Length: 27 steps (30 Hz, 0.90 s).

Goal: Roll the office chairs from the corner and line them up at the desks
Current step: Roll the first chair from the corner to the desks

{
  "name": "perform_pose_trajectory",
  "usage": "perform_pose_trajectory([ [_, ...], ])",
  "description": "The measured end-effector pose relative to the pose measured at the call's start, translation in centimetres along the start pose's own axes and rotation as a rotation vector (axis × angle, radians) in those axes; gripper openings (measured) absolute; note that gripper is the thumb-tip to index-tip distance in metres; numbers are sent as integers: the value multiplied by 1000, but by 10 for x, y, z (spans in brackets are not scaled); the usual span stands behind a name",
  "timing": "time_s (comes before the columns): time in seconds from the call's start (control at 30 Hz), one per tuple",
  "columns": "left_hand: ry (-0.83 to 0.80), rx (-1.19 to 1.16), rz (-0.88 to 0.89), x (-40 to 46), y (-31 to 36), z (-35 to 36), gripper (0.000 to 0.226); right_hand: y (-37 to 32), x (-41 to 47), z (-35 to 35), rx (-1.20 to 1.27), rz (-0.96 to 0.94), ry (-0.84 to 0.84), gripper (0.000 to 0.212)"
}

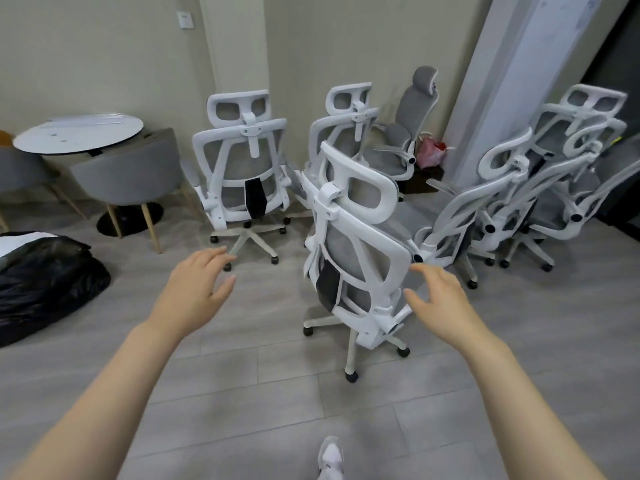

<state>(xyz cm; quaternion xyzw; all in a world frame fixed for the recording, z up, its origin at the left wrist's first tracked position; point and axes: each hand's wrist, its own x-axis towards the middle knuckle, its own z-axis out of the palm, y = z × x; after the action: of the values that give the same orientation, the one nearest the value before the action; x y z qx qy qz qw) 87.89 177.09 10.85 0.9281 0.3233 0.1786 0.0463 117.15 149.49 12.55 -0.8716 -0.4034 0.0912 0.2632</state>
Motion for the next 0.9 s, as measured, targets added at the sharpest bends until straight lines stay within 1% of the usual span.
perform_pose_trajectory([
  [0.1,-15,-3,66,68,3,30,51,9,70,2,1,-29,35,48],
  [0.17,-31,-3,95,114,1,47,53,11,117,1,-1,-26,51,48],
  [0.23,-37,-7,84,162,-1,57,54,13,166,-1,-22,-33,43,48],
  [0.3,-11,-12,85,210,-3,64,52,13,216,-4,-63,-66,47,48],
  [0.4,24,-30,122,279,2,72,40,5,278,-5,-66,-98,94,48],
  [0.5,39,-66,191,336,15,82,39,-8,320,8,-28,-65,85,46],
  [0.57,26,-80,261,372,21,93,41,-17,337,26,-27,-34,85,44],
  [0.63,-20,-136,317,407,33,107,41,-21,342,40,-54,-7,167,40],
  [0.7,-28,-264,338,430,52,126,34,-21,336,47,-24,22,247,38],
  [0.73,13,-329,345,435,64,135,29,-19,332,49,-4,37,275,37],
  [0.83,202,-488,380,435,85,158,32,-18,318,56,46,102,329,38],
  [0.9,267,-550,403,436,87,165,32,-21,313,60,79,149,362,44],
])
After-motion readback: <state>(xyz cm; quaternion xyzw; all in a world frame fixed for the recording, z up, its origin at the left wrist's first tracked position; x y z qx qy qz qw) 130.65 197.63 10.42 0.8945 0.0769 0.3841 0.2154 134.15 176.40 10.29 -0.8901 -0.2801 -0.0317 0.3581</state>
